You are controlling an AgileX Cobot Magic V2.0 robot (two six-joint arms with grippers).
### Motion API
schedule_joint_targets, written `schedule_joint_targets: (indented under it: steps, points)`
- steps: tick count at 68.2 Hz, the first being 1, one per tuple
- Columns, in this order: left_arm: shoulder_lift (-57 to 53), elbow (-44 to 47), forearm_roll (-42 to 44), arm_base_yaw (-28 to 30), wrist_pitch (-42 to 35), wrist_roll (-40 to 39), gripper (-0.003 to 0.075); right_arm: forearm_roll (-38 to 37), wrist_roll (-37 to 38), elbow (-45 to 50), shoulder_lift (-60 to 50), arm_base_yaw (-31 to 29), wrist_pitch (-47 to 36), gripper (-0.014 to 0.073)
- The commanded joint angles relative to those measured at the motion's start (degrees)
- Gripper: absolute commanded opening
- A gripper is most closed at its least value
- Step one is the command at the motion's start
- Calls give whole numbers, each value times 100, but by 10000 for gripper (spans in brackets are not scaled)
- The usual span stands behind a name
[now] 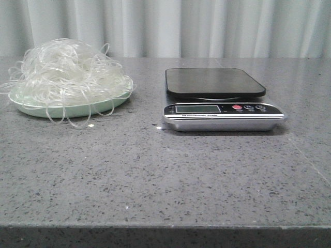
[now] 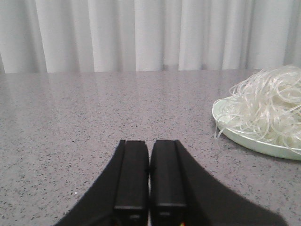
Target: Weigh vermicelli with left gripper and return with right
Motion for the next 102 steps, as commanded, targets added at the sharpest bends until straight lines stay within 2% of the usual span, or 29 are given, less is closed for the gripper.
schedule_joint_targets:
  steps: [1, 66, 102]
  points:
    - [-117, 40, -49, 4, -437, -32, 136, -14, 0, -46, -96, 10, -414, 151]
    - [-117, 40, -49, 4, -437, -32, 136, -14, 0, -46, -96, 10, -414, 151]
    - [-117, 40, -49, 4, -811, -32, 136, -14, 0, -46, -96, 10, -421, 151]
